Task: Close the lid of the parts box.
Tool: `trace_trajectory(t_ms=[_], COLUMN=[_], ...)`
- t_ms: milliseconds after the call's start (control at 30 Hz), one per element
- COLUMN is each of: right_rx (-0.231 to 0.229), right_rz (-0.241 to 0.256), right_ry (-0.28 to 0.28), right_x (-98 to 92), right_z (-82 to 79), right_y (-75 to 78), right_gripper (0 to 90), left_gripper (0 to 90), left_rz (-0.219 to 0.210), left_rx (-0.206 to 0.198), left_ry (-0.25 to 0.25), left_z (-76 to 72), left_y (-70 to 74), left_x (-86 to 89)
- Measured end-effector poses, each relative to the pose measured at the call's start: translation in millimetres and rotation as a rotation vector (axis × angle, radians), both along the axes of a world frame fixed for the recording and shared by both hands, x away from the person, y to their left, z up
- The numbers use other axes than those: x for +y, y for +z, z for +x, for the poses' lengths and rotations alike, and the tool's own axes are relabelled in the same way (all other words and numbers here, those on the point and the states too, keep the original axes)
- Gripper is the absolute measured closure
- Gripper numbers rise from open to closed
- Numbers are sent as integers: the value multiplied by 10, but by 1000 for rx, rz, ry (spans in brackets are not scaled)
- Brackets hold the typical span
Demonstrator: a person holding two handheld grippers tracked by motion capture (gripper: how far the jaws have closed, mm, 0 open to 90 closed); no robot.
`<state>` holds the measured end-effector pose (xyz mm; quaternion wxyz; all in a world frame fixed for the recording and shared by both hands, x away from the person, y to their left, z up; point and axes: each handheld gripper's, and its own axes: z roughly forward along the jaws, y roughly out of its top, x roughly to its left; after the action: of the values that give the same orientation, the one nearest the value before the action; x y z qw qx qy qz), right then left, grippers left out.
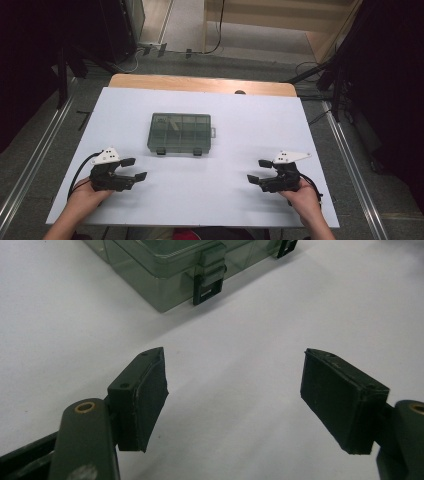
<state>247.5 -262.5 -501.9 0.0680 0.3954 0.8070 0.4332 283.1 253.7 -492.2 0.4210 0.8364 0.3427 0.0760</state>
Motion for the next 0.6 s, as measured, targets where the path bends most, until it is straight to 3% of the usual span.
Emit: trace_trajectory(t_ms=[600], right_rx=[3], right_rz=[-2], right_ry=[1], right_x=[6], right_z=[0], right_y=[-5], right_gripper=[228], left_gripper=[263], left_rz=[3], left_rx=[2], left_ry=[-1], left_z=[-2], left_y=[-5], left_x=[-5])
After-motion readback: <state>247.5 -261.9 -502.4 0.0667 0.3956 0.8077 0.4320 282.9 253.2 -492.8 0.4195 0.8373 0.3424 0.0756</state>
